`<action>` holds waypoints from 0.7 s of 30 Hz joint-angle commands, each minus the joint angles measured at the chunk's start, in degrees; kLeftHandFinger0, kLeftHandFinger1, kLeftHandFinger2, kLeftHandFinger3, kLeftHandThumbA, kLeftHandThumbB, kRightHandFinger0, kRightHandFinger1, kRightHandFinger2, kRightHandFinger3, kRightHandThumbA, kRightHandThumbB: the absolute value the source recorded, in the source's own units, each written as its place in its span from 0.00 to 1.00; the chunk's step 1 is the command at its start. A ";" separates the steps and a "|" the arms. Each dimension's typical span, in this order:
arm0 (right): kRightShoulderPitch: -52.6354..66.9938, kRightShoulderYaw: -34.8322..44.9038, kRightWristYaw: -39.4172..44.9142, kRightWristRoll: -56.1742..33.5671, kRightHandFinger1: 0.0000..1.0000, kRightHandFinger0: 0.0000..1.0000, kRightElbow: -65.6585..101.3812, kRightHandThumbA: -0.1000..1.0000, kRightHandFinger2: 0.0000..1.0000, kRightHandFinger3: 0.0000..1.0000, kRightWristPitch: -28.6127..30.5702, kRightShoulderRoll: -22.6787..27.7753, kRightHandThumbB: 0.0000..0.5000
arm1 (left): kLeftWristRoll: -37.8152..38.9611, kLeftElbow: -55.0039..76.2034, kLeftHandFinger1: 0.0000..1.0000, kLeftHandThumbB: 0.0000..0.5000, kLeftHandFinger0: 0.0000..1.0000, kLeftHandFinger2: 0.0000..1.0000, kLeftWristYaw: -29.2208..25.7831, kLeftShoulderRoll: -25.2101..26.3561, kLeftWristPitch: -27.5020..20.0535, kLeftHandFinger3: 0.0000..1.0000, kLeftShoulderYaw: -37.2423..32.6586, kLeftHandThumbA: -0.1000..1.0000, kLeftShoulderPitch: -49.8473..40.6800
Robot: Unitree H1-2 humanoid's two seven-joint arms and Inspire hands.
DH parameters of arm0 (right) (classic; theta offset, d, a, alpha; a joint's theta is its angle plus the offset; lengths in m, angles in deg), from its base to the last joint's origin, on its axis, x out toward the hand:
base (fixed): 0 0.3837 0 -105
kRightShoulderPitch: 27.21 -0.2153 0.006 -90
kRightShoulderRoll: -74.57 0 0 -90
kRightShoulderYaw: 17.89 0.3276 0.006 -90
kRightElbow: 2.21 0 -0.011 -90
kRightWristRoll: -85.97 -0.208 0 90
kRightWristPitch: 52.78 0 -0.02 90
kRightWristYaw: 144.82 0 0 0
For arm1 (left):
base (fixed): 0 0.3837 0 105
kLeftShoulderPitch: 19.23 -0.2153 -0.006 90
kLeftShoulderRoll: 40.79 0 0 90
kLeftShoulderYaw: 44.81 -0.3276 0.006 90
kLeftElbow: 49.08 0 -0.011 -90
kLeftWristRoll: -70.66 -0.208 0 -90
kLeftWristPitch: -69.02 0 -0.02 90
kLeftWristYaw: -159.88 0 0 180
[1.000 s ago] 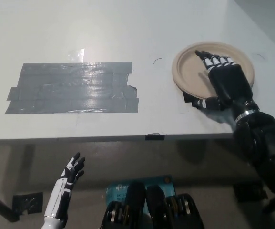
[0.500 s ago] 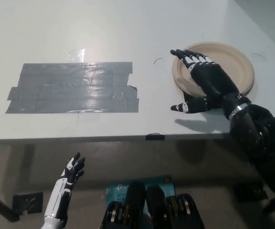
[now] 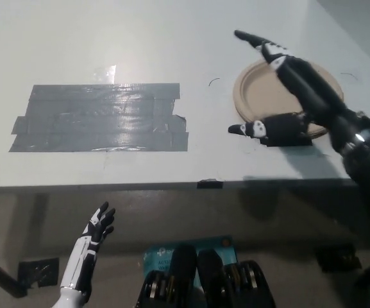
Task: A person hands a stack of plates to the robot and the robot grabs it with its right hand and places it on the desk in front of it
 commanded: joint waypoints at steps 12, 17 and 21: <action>35.42 9.99 -4.08 -24.32 1.00 1.00 32.11 1.00 1.00 1.00 0.30 -4.36 0.88 | 1.21 1.62 1.00 0.51 1.00 1.00 0.76 -0.67 -0.76 1.00 -0.80 1.00 -2.72; 38.81 9.93 -2.16 -24.90 1.00 1.00 17.58 1.00 1.00 1.00 5.86 -9.51 0.70 | 1.45 1.79 1.00 0.53 1.00 1.00 1.11 -0.65 -0.63 1.00 -1.11 1.00 -3.57; 37.95 9.77 -1.69 -20.75 1.00 1.00 4.82 1.00 1.00 1.00 9.69 -12.69 0.57 | 1.57 1.65 1.00 0.53 1.00 1.00 0.95 -0.57 -1.35 1.00 -1.14 1.00 -3.65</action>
